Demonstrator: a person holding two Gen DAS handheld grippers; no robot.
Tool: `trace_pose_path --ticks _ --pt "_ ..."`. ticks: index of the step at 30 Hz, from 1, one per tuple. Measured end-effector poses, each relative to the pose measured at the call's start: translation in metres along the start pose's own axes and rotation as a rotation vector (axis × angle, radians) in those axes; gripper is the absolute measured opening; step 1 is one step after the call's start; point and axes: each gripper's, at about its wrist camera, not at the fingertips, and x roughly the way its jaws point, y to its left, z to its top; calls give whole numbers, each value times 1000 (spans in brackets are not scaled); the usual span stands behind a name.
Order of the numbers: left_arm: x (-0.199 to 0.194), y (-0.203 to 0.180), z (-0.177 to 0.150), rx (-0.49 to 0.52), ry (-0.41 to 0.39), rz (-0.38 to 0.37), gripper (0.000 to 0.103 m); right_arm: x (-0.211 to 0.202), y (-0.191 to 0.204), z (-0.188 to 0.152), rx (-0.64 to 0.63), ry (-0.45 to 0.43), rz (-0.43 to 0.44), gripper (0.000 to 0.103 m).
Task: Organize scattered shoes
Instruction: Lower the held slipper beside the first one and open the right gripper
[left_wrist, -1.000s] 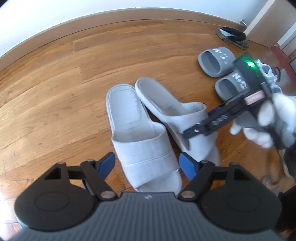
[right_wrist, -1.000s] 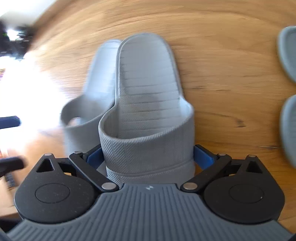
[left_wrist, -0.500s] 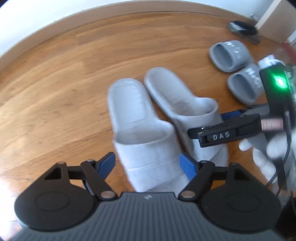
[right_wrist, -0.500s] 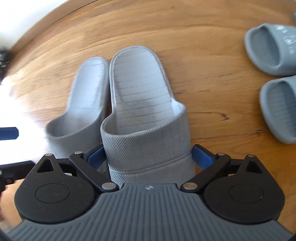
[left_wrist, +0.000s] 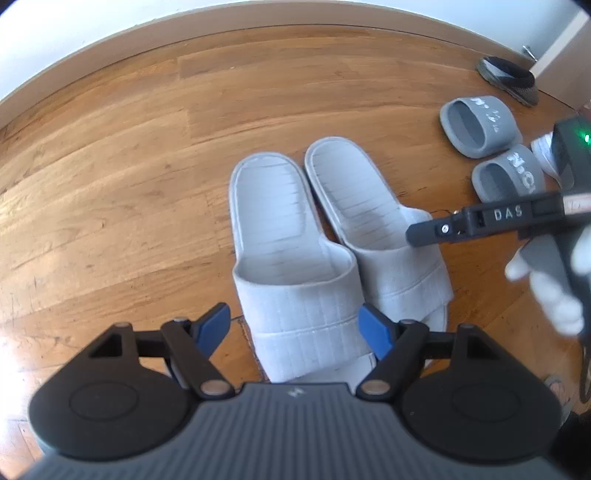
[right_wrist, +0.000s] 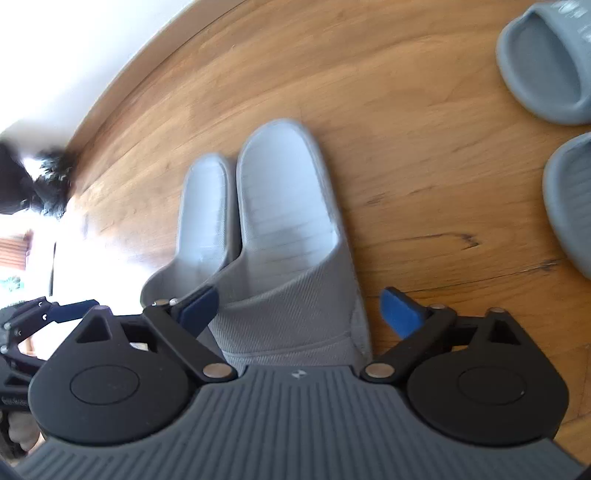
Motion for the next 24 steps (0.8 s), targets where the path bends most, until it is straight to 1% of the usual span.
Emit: trace_pose_path --ticks 1,2,3,5,6,8,10,12,13,14,15,18,20,21,23,24 --pt "0 1 1 -8 3 0 75 3 -1 2 8 11 27 92" --pt "1 3 3 -13 5 1 75 2 -3 3 11 17 39 92" --pt "1 5 4 -21 8 0 75 3 -3 3 9 20 39 89" --pt "4 8 3 -31 17 7 75 13 1 3 12 26 2 86" --pt "5 9 3 -33 27 14 75 18 2 2 17 22 -5 87" --pt "7 9 1 -34 60 63 74 23 8 -2 10 8 -17 88" --pt "5 9 -2 -34 70 87 74 25 11 -2 20 27 1 88" --pt "4 8 -3 -36 70 86 74 20 11 -1 25 39 25 89" --pt "2 9 -3 -40 67 82 74 13 10 1 11 28 36 91" --pt "1 8 -4 -44 65 75 74 7 9 2 -2 12 40 97" --pt "0 9 -4 -47 61 70 74 2 6 3 -5 3 50 99" --pt "-2 11 -3 -57 52 67 74 -16 -11 5 -15 -8 107 99" --pt "-3 12 -3 -68 46 73 74 -20 -19 1 -66 10 137 96" --pt "-4 12 -3 -74 43 76 74 -15 -20 0 -86 22 140 89" --pt "-4 13 -3 -86 40 83 74 -5 -20 -5 -125 58 136 68" --pt "-4 14 -4 -91 41 85 74 2 -17 -7 -146 75 139 67"
